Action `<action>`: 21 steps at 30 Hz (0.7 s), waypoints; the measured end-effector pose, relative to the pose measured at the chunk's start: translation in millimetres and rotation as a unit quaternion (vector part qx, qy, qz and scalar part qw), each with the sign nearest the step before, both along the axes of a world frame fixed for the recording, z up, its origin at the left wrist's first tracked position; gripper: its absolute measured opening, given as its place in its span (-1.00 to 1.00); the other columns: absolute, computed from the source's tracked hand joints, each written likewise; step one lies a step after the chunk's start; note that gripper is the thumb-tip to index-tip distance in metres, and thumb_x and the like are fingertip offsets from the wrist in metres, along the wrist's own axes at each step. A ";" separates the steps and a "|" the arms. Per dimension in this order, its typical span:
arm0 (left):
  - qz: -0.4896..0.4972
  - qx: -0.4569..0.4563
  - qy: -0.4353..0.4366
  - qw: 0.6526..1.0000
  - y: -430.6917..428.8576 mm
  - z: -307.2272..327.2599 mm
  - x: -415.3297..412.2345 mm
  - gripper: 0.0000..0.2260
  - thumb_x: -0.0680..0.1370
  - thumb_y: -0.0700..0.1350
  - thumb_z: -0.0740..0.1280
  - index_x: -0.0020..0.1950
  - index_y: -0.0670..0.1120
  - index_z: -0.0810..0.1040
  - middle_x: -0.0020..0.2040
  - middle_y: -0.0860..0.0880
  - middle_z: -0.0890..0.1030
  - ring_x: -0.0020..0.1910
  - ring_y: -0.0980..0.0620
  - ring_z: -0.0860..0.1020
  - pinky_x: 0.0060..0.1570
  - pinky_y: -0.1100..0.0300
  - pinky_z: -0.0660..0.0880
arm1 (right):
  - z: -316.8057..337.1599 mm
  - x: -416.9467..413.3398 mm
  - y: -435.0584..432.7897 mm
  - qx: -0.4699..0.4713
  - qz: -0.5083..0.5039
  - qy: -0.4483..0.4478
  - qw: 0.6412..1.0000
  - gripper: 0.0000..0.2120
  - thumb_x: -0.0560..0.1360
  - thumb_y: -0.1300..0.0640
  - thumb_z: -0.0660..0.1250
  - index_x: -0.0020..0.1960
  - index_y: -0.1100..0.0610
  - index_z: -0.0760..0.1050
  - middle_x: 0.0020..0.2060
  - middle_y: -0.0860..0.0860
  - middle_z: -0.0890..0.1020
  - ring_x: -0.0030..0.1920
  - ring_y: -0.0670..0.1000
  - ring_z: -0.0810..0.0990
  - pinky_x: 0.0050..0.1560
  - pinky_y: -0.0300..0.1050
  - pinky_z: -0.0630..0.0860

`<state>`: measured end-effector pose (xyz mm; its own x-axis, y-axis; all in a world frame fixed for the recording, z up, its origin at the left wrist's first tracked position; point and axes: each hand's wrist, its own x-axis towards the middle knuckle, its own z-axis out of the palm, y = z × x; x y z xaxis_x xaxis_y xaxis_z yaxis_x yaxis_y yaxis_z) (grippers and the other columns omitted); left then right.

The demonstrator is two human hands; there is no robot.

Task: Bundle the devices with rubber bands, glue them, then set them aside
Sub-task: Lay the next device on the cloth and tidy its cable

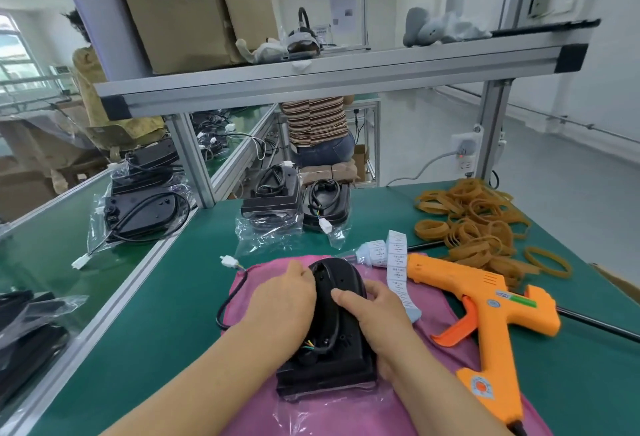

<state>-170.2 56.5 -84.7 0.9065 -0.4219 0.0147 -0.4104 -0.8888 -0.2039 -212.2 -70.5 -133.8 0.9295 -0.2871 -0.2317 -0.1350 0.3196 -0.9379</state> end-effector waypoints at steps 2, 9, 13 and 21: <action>0.022 0.027 0.008 0.999 3.9 3.7 -11.5 -0.70 0.57 -0.29 0.21 0.30 -0.14 0.41 0.21 -0.10 0.45 0.15 -0.16 0.59 -0.10 0.02 0.47 | 1.1 1.2 0.4 0.003 -0.015 0.015 1.000 -0.79 0.41 0.25 0.48 0.02 0.19 0.58 -0.15 0.21 0.71 -0.14 0.22 0.71 -0.15 0.15 0.67; 0.020 0.115 0.036 0.993 25.4 17.3 -64.2 -0.69 0.57 -0.31 0.13 0.29 -0.12 0.40 0.23 -0.09 0.48 0.21 -0.18 0.56 -0.09 0.01 0.40 | 0.7 1.4 -0.3 -0.005 -0.026 0.049 0.998 -0.82 0.41 0.22 0.47 -0.01 0.22 0.59 -0.14 0.25 0.70 -0.16 0.22 0.71 -0.21 0.08 0.66; 0.020 0.126 0.068 0.989 23.8 12.4 -81.9 -0.66 0.60 -0.31 0.08 0.36 -0.14 0.35 0.29 -0.11 0.40 0.24 -0.19 0.54 -0.02 -0.01 0.41 | 0.4 1.8 -0.6 -0.002 -0.024 0.059 0.998 -0.81 0.41 0.21 0.47 -0.01 0.23 0.58 -0.16 0.25 0.70 -0.24 0.18 0.70 -0.26 0.04 0.67; -0.009 0.138 0.061 0.989 18.4 6.3 -95.7 -0.63 0.66 -0.24 -0.03 0.43 -0.10 0.34 0.35 -0.06 0.36 0.26 -0.09 0.53 -0.01 0.05 0.37 | 2.6 -1.3 0.4 0.005 -0.029 0.050 0.998 -0.90 0.43 0.25 0.46 -0.07 0.22 0.58 -0.21 0.22 0.70 -0.33 0.11 0.67 -0.34 -0.06 0.63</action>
